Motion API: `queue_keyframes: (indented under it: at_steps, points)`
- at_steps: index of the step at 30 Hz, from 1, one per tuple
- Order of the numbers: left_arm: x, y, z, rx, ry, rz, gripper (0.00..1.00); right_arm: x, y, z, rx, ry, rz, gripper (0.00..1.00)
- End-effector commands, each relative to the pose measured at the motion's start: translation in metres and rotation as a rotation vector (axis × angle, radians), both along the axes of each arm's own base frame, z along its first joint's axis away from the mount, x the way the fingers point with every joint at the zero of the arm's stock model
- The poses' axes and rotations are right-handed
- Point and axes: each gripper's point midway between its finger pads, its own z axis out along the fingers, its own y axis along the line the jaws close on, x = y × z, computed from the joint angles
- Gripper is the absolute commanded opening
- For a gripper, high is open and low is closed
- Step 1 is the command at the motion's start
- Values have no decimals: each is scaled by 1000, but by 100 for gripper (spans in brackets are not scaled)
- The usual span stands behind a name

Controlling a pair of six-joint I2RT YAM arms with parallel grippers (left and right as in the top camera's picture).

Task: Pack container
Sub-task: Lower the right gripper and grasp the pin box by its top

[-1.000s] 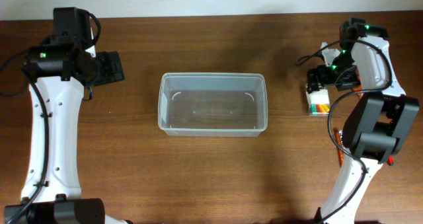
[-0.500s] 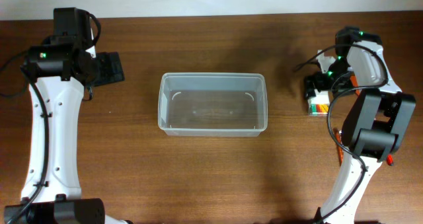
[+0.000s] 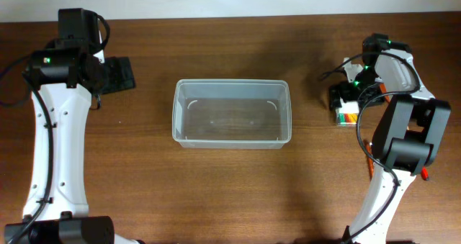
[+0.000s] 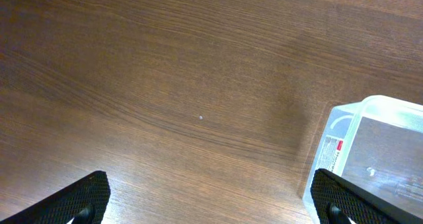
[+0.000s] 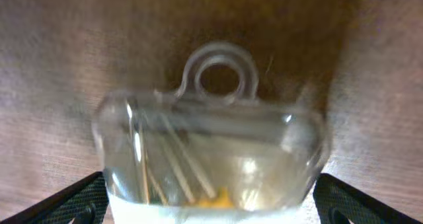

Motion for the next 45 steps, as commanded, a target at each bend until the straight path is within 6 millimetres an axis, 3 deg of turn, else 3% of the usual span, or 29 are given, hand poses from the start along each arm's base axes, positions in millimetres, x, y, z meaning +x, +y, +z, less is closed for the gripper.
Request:
queue_keyframes:
  at_steps: [1, 11, 31, 45]
  points:
    - [-2, 3, 7, 15, -11, 5, 99, 0, 1, -5, 8, 1, -10, 99]
    - [-4, 3, 6, 14, -2, 5, 99, 6, -1, -7, 3, -23, -7, 99]
    - [-4, 3, 6, 14, -2, 5, 99, 0, -1, -25, 9, 24, 12, 99]
    - [-4, 3, 6, 15, -1, 5, 99, -3, -8, -26, -40, 39, 16, 99]
